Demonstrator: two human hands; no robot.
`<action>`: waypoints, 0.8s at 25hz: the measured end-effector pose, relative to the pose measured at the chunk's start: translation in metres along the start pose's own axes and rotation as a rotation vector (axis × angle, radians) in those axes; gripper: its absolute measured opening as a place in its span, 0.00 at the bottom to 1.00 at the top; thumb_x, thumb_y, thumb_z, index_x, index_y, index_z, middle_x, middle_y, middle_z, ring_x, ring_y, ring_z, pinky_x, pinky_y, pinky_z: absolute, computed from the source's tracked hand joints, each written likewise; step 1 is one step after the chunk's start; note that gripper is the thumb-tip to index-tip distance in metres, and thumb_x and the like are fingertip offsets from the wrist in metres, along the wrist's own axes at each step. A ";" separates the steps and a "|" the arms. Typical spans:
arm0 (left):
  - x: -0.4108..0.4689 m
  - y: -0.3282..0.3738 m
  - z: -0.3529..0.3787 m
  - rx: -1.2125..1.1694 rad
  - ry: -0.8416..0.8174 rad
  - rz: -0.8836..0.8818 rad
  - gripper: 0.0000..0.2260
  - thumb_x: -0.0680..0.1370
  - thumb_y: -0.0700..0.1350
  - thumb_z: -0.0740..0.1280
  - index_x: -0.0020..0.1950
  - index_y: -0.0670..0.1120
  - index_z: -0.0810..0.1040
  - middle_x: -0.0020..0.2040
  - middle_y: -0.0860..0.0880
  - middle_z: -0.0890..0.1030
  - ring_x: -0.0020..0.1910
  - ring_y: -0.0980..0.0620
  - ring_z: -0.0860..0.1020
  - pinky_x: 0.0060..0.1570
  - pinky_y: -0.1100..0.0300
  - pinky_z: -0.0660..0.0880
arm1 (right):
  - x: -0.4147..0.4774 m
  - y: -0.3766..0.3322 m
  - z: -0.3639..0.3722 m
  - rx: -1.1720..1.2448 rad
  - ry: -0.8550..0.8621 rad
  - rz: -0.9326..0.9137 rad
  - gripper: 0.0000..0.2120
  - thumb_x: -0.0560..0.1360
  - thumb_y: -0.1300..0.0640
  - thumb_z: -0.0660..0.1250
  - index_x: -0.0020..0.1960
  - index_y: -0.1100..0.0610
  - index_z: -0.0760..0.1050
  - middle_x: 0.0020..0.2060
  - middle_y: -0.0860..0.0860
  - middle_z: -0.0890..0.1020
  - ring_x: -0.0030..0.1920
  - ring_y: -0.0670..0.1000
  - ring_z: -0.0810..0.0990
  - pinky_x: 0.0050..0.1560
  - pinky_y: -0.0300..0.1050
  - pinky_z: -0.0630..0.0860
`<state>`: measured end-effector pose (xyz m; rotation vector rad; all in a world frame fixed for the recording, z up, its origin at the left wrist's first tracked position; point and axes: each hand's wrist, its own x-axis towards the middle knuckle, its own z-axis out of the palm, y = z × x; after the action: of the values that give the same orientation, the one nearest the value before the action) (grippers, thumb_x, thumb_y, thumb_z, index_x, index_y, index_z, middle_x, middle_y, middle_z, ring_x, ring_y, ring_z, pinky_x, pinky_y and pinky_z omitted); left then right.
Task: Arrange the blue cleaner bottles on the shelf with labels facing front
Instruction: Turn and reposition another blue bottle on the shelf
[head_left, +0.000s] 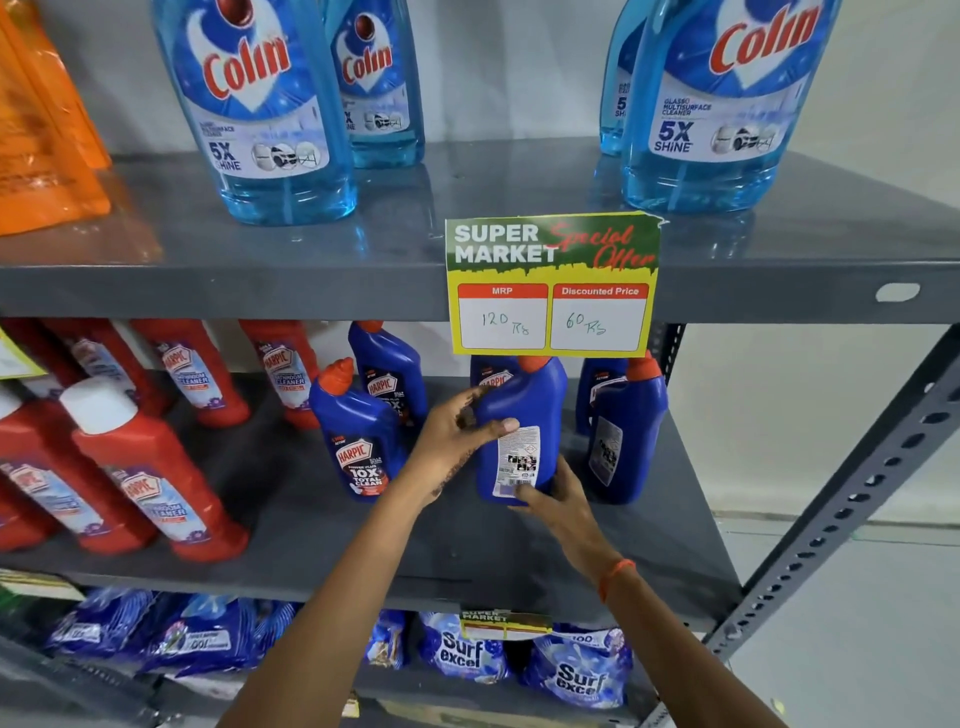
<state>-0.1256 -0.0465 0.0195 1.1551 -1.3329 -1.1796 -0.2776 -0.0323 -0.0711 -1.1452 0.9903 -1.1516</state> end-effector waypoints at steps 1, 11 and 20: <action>0.000 0.000 0.000 0.005 0.036 0.006 0.18 0.68 0.38 0.75 0.56 0.43 0.77 0.45 0.51 0.83 0.43 0.55 0.82 0.40 0.67 0.78 | 0.002 -0.001 0.000 -0.072 0.019 -0.007 0.26 0.64 0.59 0.76 0.57 0.46 0.69 0.55 0.54 0.80 0.55 0.55 0.80 0.52 0.48 0.81; 0.004 -0.006 0.000 -0.116 0.115 -0.050 0.07 0.72 0.45 0.71 0.47 0.49 0.76 0.44 0.51 0.83 0.49 0.49 0.82 0.44 0.58 0.81 | -0.001 -0.009 0.009 -0.386 0.019 -0.083 0.31 0.58 0.51 0.70 0.60 0.51 0.70 0.44 0.50 0.77 0.41 0.45 0.76 0.42 0.44 0.76; 0.013 -0.035 -0.010 -0.170 -0.009 -0.055 0.18 0.70 0.32 0.71 0.54 0.50 0.77 0.46 0.55 0.85 0.48 0.58 0.82 0.45 0.64 0.78 | 0.026 -0.007 -0.014 -0.249 -0.113 0.046 0.27 0.70 0.74 0.65 0.66 0.61 0.65 0.55 0.55 0.77 0.53 0.50 0.78 0.49 0.35 0.79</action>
<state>-0.1151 -0.0626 -0.0141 1.0701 -1.1895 -1.3129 -0.2887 -0.0601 -0.0666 -1.3625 1.0875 -0.9345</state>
